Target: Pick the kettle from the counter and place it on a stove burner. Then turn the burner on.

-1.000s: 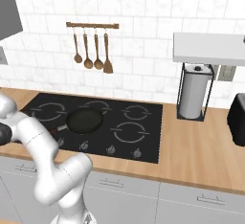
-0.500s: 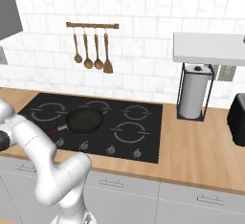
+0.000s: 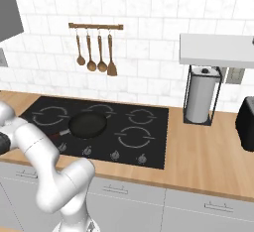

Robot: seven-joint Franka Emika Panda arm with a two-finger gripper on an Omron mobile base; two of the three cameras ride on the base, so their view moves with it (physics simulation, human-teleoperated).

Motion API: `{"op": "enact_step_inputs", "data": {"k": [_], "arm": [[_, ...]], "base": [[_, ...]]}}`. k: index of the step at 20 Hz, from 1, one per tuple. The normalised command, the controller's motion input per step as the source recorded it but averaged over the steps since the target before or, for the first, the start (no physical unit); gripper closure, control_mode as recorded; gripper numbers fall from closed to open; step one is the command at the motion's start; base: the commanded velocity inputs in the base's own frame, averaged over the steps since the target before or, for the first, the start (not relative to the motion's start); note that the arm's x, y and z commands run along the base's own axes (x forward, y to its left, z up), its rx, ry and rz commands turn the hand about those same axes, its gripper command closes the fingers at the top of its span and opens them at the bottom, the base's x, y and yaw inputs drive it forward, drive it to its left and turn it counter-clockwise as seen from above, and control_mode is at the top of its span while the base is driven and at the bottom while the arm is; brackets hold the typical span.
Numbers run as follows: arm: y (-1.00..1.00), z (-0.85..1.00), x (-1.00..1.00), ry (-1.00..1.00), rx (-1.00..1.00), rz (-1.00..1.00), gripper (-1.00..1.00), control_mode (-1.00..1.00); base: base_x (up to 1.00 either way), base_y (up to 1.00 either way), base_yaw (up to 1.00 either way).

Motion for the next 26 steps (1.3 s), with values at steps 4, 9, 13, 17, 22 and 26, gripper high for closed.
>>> {"op": "enact_step_inputs", "data": {"k": [4,9,13,17,22,26], "arm": [[0.0,0.0,0.0,-0.03,0.0,-0.03,-1.0,-1.0],[0.0,0.0,0.0,-0.01,0.0,-0.11,-1.0,-1.0],[-0.11,0.0,0.0,0.0,0.0,-0.17,-1.0,-1.0],[-0.32,0.0,-0.01,0.0,0.0,-0.17,-1.0,-1.0],[-0.42,0.0,-0.19,0.0,0.0,-0.11,-1.0,-1.0],[0.1,0.0,-0.02,-0.04,0.02,0.0,-1.0,-1.0]], "base": [[0.0,0.0,0.0],[0.0,0.0,0.0],[0.0,0.0,0.0],[0.0,0.0,0.0],[0.0,0.0,0.0],[0.0,0.0,0.0]]}}
